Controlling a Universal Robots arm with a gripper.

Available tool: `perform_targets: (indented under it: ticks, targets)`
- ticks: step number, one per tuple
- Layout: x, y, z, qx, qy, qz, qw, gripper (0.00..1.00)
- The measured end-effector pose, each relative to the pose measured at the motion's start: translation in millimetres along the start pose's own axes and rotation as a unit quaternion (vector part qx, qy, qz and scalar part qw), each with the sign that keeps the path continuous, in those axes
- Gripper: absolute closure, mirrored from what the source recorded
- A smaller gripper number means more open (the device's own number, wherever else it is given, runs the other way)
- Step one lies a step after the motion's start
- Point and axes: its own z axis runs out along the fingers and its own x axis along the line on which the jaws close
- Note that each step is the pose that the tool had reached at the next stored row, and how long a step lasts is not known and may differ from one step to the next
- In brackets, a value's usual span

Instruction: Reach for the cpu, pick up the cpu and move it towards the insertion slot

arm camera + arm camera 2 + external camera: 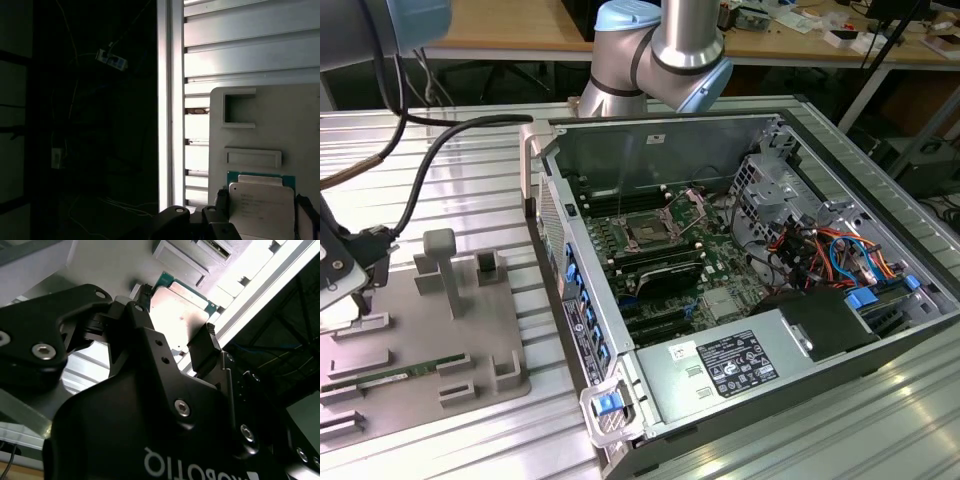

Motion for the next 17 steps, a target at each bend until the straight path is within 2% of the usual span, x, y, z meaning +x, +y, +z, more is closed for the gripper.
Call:
perform_targets:
  ticks: [3, 17]
  targets:
    - [0.0, 0.0, -4.0, 0.0, 0.0, 0.0, 1.0, 0.45]
    - [0.1, 0.0, -15.2, 0.0, 0.0, 0.0, 1.0, 0.45]
